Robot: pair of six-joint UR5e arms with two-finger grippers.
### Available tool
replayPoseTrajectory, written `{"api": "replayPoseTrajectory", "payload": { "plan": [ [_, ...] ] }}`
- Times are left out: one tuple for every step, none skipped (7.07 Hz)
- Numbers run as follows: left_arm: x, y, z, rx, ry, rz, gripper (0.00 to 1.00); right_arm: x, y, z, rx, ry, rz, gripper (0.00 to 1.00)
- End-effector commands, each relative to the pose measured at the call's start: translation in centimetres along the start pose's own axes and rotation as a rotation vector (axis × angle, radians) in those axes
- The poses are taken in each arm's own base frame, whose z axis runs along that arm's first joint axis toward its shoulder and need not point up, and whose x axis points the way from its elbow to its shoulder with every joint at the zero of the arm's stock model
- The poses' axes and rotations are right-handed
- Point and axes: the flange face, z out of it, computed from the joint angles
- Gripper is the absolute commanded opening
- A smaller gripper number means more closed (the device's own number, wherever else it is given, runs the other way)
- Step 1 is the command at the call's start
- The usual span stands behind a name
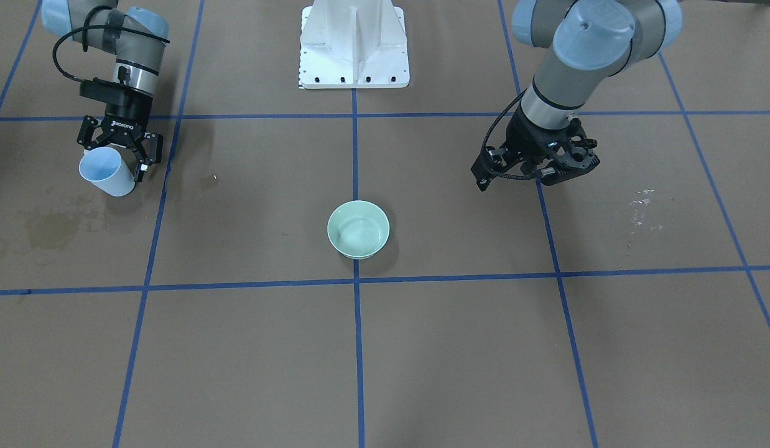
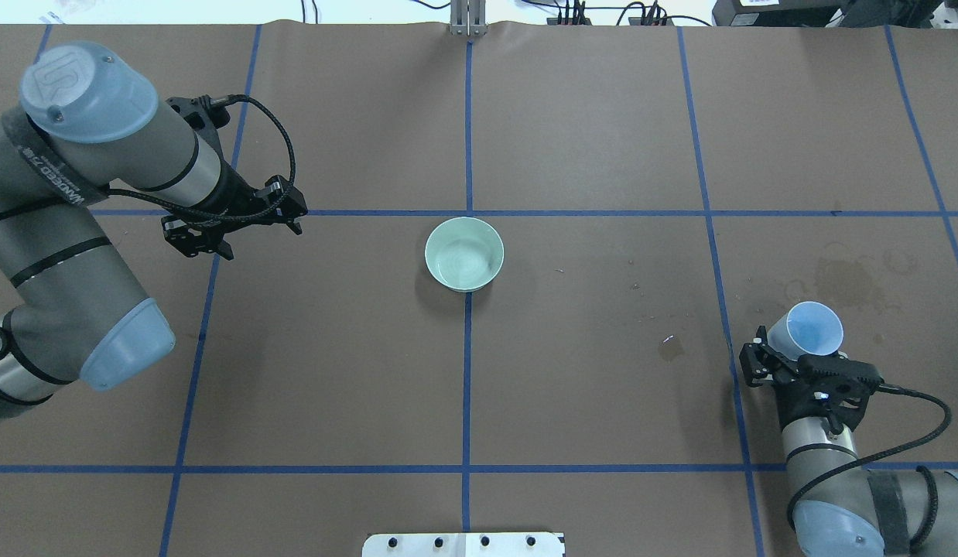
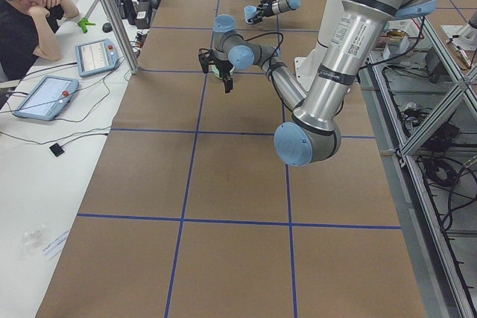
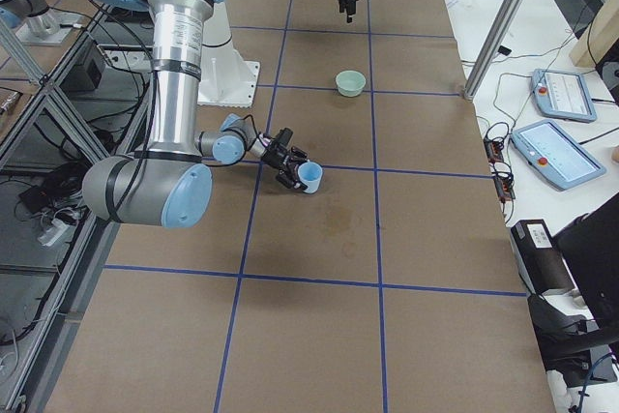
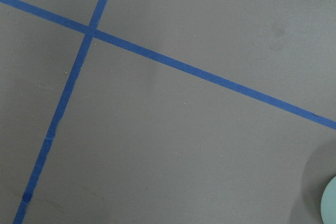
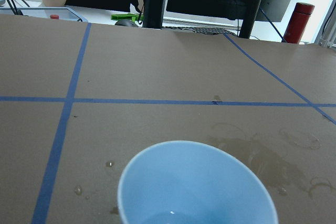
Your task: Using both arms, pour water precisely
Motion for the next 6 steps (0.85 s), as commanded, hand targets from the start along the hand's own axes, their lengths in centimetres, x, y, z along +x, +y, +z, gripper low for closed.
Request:
{"api": "replayPoseTrajectory", "payload": {
  "plan": [
    [0.0, 0.0, 0.0, 0.000, -0.001, 0.000, 1.00, -1.5, -0.3, 0.5, 0.008, 0.002, -0.003, 0.99],
    [0.0, 0.0, 0.0, 0.000, -0.001, 0.000, 1.00, -1.4, -0.5, 0.7, 0.009, 0.006, -0.002, 0.99],
    [0.0, 0.0, 0.0, 0.000, -0.001, 0.000, 1.00, -1.2, -0.6, 0.9, 0.012, 0.010, -0.001, 0.99],
    [0.0, 0.0, 0.0, 0.000, -0.001, -0.002, 1.00, -1.1, -0.8, 1.1, 0.015, 0.015, 0.001, 0.90],
    [0.0, 0.0, 0.0, 0.000, -0.001, -0.002, 1.00, -1.0, -1.3, 1.4, 0.019, 0.012, 0.021, 0.68],
    [0.1, 0.0, 0.0, 0.000, 0.001, -0.003, 1.00, -0.5, -1.1, 2.1, 0.025, 0.027, 0.014, 0.34]
  ]
}}
